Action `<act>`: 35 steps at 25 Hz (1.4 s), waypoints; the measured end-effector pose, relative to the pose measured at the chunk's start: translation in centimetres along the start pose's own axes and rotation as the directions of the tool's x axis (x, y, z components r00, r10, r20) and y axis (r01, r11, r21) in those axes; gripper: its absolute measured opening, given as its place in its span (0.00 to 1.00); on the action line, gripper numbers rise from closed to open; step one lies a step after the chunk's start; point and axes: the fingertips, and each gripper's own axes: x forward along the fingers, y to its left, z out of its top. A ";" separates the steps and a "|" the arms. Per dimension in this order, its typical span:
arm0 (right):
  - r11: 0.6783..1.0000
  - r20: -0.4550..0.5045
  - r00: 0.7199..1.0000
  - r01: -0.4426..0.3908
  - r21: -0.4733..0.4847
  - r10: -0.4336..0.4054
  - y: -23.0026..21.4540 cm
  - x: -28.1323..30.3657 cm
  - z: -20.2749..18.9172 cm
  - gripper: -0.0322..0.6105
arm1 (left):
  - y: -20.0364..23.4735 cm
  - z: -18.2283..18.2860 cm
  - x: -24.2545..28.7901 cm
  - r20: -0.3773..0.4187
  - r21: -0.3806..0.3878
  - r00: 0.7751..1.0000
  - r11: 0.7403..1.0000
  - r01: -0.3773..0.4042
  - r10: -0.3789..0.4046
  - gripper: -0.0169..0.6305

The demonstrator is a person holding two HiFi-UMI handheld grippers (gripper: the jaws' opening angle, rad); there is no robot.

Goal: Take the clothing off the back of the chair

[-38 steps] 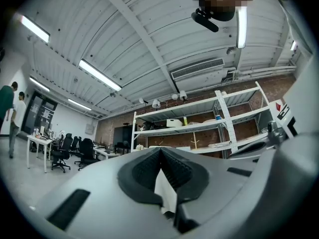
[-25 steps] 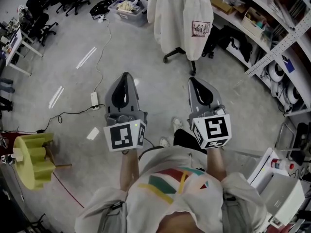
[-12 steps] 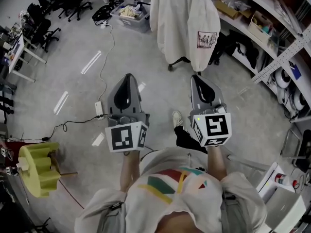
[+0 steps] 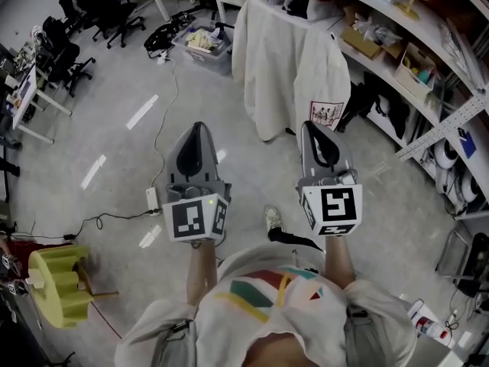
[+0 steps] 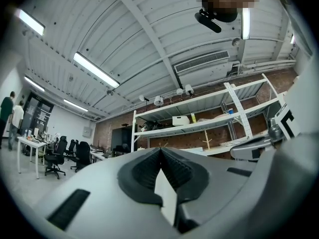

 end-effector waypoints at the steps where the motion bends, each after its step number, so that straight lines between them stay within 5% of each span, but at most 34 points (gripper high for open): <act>1: 1.000 0.002 1.000 0.003 -0.003 -0.003 -0.9 1.0 0.1 0.06 | -0.1 -0.2 1.3 0.002 -0.001 1.000 1.000 -0.001 0.001 0.05; 10: 1.000 -0.011 1.000 -0.003 -0.001 0.003 -5.6 9.2 -0.4 0.06 | 0.9 -2.8 9.5 -0.031 -0.005 0.999 0.999 -0.041 0.041 0.05; 15: 1.000 -0.025 1.000 -0.003 -0.001 0.003 -6.9 12.0 -0.4 0.06 | 1.7 -3.5 12.3 -0.028 -0.104 0.999 0.994 -0.038 0.035 0.05; 35: 0.991 -0.057 0.990 0.132 0.007 -0.132 -9.4 15.1 -0.6 0.06 | 3.7 -4.1 18.8 -0.036 -0.079 0.999 0.996 0.029 -0.031 0.05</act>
